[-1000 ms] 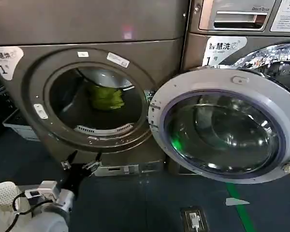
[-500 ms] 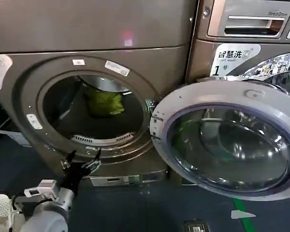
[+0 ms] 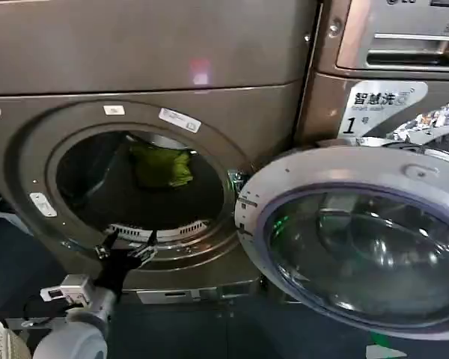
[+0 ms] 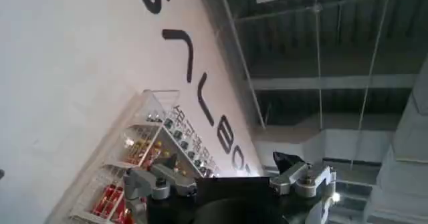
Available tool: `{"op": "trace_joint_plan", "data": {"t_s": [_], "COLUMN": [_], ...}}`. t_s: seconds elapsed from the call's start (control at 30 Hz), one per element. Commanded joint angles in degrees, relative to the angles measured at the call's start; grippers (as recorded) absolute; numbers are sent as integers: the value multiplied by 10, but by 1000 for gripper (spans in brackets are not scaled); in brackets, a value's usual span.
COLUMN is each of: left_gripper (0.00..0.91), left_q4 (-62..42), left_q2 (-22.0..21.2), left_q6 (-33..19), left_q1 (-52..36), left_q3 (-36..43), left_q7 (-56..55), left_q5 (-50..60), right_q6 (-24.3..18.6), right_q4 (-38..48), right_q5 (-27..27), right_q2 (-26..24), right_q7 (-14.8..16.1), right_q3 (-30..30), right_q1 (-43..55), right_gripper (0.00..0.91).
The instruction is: Grasp the clothes from the dryer.
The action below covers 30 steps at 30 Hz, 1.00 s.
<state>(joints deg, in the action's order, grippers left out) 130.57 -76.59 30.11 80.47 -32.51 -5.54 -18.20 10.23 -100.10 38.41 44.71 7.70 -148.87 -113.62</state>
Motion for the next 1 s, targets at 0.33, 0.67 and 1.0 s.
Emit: {"op": "trace_joint_plan", "data": {"t_s": [0.33, 0.67, 1.0], "left_gripper": [907, 907, 907], "left_q4": [-2, -11, -73], "left_q2": [0, -2, -5], "left_q6": [-1, -4, -10], "left_q1": [-2, -7, -90], "left_q3": [1, 2, 2], "left_q7": [0, 1, 0], "left_q5": [0, 2, -3], "right_q6": [-1, -4, -4], "right_q4": [-3, -5, 0], "right_q5": [0, 2, 2], "right_q2": [5, 7, 6], "right_q7": [0, -1, -2], "right_q3": [-2, -7, -27], "right_q1": [0, -3, -17], "right_gripper": [907, 907, 907]}}
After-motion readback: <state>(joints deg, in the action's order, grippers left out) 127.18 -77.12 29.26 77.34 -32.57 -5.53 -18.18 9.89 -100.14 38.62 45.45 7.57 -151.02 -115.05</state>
